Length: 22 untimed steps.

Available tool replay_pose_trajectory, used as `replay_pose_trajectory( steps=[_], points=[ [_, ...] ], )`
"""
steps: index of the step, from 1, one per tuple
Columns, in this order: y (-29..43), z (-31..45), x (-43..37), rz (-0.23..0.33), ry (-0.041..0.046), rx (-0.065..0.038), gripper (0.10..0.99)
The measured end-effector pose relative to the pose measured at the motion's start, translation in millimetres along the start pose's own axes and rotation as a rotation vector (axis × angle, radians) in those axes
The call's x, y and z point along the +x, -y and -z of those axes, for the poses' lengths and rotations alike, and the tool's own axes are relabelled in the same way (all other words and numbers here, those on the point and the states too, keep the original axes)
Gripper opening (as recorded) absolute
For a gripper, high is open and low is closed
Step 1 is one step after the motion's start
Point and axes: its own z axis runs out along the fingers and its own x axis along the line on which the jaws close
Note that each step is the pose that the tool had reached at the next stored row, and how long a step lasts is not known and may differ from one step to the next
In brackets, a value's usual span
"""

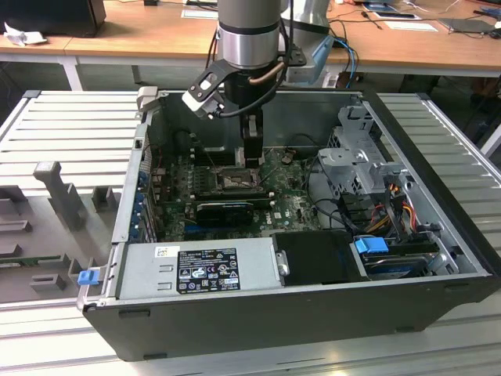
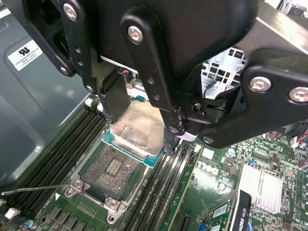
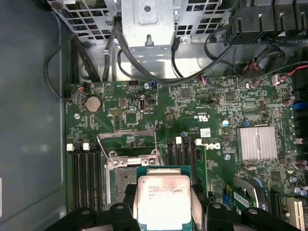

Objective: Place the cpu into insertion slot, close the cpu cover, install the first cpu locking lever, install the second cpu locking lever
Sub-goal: 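Place the cpu into insertion slot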

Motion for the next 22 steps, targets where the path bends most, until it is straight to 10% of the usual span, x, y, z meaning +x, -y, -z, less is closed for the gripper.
replay_pose_trajectory(
  steps=[22],
  points=[
    [4.7, -29.1, 0.2, 0.000, -0.0070, -0.004, 0.529]
  ],
)
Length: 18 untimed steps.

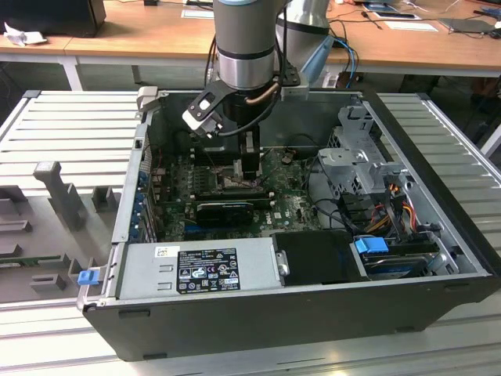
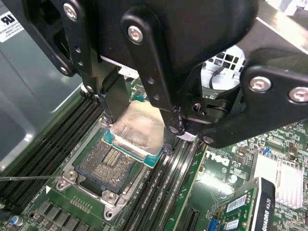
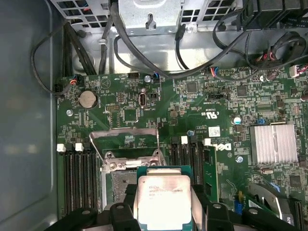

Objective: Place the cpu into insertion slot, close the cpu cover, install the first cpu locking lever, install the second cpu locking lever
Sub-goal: 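Place the cpu into insertion slot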

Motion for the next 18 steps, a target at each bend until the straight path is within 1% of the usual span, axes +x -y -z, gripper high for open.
replay_pose_trajectory(
  steps=[3, 4, 5, 6, 8, 9, 12, 13, 15, 16, 18],
  points=[
    [0.4, -3.2, -0.1, 0.000, -0.0001, -0.003, 0.529],
    [1.0, -3.8, -0.2, 0.000, -0.0002, -0.010, 0.529],
    [1.7, -4.2, -0.2, 0.000, -0.0047, -0.013, 0.529],
    [2.7, -4.4, -0.1, 0.001, -0.0113, -0.014, 0.529],
    [7.5, -5.4, 1.0, 0.005, -0.0189, -0.014, 0.529],
    [9.8, -5.7, 2.7, 0.006, -0.0190, -0.014, 0.529],
    [13.2, -7.3, 7.1, 0.016, -0.0200, -0.014, 0.529],
    [15.4, -8.7, 8.8, 0.022, -0.0207, -0.014, 0.529],
    [19.3, -12.3, 16.6, 0.025, -0.0213, -0.014, 0.529],
    [20.4, -14.6, 18.9, 0.026, -0.0217, -0.014, 0.529],
    [22.2, -18.3, 20.8, 0.028, -0.0220, -0.014, 0.529]
  ],
)
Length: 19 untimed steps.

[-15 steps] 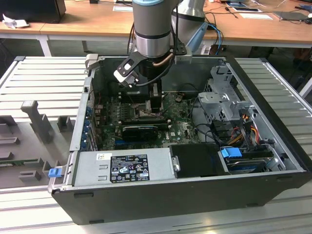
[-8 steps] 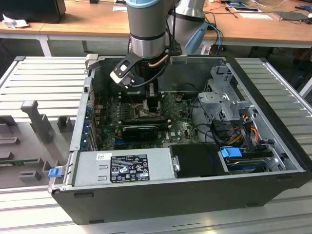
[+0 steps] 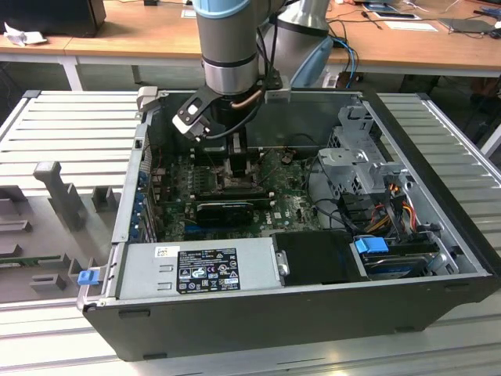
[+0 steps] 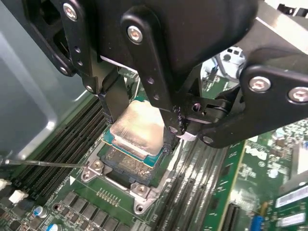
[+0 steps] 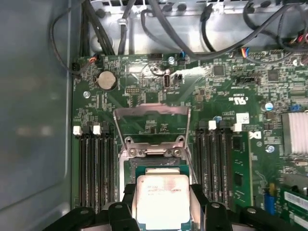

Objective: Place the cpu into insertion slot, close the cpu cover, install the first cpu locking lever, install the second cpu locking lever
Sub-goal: 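Place the cpu into insertion slot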

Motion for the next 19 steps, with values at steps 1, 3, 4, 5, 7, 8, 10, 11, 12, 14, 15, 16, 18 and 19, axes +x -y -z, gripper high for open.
replay_pose_trajectory(
  steps=[1, 3, 4, 5, 7, 8, 10, 11, 12, 14, 15, 16, 18, 19],
  points=[
    [0.8, -1.8, 0.6, 0.002, -0.0002, 0.000, 0.529],
    [2.5, -5.9, 1.8, 0.008, -0.0008, 0.000, 0.529],
    [3.1, -7.8, 2.6, 0.011, -0.0011, 0.000, 0.529],
    [3.4, -10.4, 3.4, 0.014, -0.0015, 0.001, 0.529],
    [3.7, -14.0, 4.2, 0.016, -0.0015, 0.001, 0.529],
    [3.8, -15.8, 4.3, 0.016, -0.0016, 0.001, 0.529],
    [4.2, -19.2, 4.1, 0.015, -0.0022, 0.002, 0.529],
    [4.3, -20.5, 4.1, 0.015, -0.0020, 0.002, 0.529],
    [4.4, -20.8, 4.1, 0.015, -0.0019, 0.003, 0.529],
    [4.4, -21.8, 4.1, 0.015, -0.0019, 0.003, 0.529],
    [4.4, -23.4, 4.0, 0.016, -0.0020, 0.003, 0.529],
    [3.6, -25.6, 3.9, 0.016, -0.0019, 0.003, 0.529],
    [3.3, -27.3, 3.9, 0.012, -0.0017, 0.003, 0.529],
    [3.4, -28.2, 3.8, 0.009, -0.0014, 0.003, 0.529]
  ],
)
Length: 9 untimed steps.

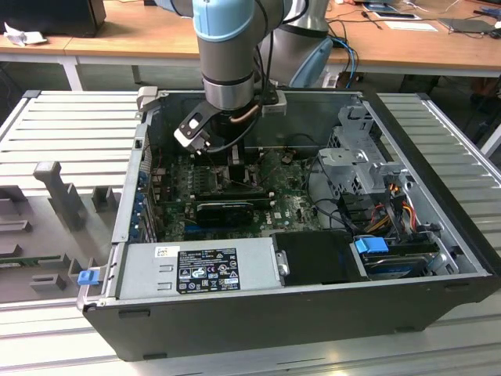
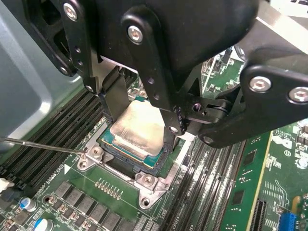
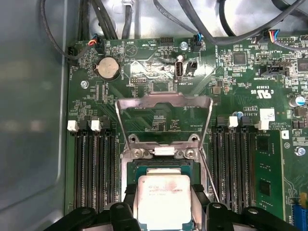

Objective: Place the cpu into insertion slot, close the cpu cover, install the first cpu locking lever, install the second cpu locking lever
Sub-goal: 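Place the cpu into insertion slot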

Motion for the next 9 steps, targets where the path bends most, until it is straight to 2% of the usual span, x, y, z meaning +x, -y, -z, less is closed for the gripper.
replay_pose_trajectory(
  steps=[9],
  points=[
    [0.2, -2.5, -0.1, 0.000, 0.0003, 0.000, 0.529]
  ],
)
